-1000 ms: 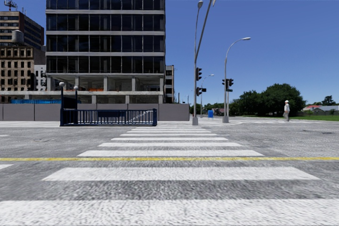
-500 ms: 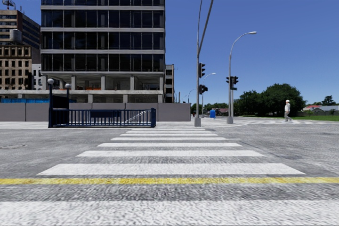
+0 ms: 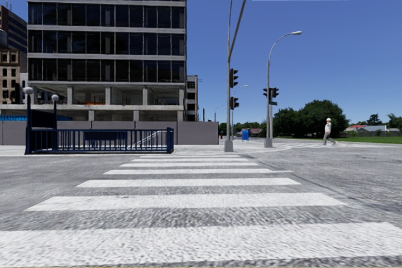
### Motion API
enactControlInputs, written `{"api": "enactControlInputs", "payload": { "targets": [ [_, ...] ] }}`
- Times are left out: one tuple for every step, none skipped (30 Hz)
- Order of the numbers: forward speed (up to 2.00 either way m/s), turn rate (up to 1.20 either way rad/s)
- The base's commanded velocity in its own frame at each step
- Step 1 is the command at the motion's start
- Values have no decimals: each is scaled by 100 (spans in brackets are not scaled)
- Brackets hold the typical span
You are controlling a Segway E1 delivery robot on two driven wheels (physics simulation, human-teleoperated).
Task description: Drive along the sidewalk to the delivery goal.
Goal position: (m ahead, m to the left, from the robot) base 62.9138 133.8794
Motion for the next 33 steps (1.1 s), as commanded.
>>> {"api": "enactControlInputs", "payload": {
  "targets": [
    [200,0],
    [200,0],
    [200,0],
    [200,0],
    [200,0],
    [200,0],
    [200,0],
    [200,0],
    [200,0],
    [200,0],
    [200,0],
    [200,0],
    [200,0],
    [200,0],
    [200,0],
    [200,0],
    [200,0],
    [200,0],
    [200,0],
    [200,0],
    [200,0],
    [200,0],
    [200,0],
    [200,0],
    [200,0],
    [200,0],
    [200,0],
    [200,0],
    [200,0],
    [200,0],
    [200,0],
    [200,0],
    [200,0]
  ]
}}
